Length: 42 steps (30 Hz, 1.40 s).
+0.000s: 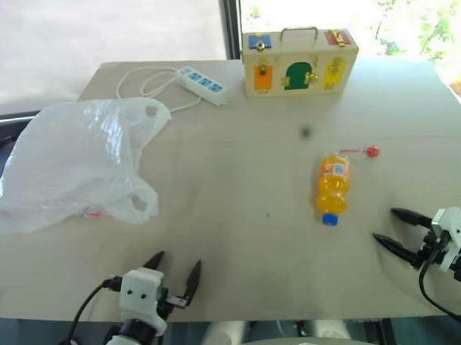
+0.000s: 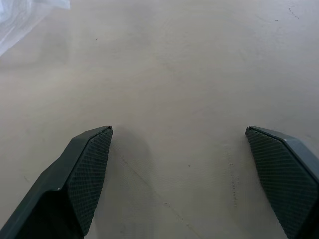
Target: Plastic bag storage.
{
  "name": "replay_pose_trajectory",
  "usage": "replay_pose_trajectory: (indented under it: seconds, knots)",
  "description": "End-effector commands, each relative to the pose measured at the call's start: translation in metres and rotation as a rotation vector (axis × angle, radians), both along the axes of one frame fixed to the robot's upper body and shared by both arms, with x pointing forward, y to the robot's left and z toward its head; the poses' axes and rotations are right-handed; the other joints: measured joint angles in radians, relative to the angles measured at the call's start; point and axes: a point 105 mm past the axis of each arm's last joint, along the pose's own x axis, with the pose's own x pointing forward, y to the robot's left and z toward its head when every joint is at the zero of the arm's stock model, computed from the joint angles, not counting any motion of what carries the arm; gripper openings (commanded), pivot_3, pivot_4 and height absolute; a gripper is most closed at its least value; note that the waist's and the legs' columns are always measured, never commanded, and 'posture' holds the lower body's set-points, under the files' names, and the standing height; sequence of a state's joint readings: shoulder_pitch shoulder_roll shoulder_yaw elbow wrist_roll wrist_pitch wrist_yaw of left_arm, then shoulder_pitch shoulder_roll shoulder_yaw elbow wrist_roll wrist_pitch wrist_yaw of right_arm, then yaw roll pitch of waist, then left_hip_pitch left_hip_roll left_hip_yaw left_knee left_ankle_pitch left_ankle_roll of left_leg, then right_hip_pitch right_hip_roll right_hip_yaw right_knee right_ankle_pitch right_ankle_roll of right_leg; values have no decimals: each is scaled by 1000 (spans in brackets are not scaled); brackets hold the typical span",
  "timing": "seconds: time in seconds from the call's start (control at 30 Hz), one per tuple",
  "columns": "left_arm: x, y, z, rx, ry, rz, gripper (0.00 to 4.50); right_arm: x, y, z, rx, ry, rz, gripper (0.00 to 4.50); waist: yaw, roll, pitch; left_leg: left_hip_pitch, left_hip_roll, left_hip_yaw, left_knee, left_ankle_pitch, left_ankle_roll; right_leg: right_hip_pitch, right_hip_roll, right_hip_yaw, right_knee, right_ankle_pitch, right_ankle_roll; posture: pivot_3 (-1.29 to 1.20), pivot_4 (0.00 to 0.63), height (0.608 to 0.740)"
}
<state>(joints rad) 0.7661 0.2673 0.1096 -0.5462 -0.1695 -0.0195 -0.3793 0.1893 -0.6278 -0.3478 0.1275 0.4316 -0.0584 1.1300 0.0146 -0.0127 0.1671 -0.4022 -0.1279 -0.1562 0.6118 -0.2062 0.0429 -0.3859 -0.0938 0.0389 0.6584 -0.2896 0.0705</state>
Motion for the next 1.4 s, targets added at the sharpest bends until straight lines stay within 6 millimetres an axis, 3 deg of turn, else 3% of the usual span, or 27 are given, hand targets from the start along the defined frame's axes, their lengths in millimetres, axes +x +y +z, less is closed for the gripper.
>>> replay_pose_trajectory:
  seconds: [0.03, 0.83, 1.03, 1.17, 1.33, 1.4]
  knots:
    - [0, -3, 9, 10, -31, -19, 4476, -5, 4, -5, 2, 7, 23, 4500, 0, 0, 0, 0, 0, 0, 0, 0, 0, 0, 0, 0, 0, 0, 0, 0, 150, 740]
    - [8, -2, 18, 7, -75, 11, 4476, 6, 19, 5, 30, -73, 57, 4500, 0, -1, 0, 1, 0, 1, 1, 0, 0, 0, 0, 1, 1, 0, 0, 0, 150, 740]
    - [14, 4, 39, -10, -154, 161, 4476, 9, 58, 56, 164, -126, 202, 4500, 0, 0, 1, 1, 0, 2, 2, 0, 0, 0, 0, 2, 2, 1, 1, 0, 150, 740]
    - [27, 7, 66, 15, -266, 269, 4476, -11, 99, 86, 216, -72, 430, 4500, 4, 0, 1, 0, 0, 1, 4, 0, 0, 0, 0, 0, 2, 1, 1, 0, 150, 740]
    - [44, 23, 85, 44, -344, 380, 4476, -28, 130, 106, 248, -53, 597, 4500, 12, -5, 3, -2, 0, 1, 5, 0, 0, 0, 1, -7, 2, 4, 5, 0, 150, 740]
    - [52, 29, 83, 78, -337, 407, 4476, -28, 140, 112, 254, -71, 633, 4500, 12, -5, 3, -3, 0, 1, 5, 0, 0, 0, 1, -7, 1, 5, 2, 0, 150, 740]
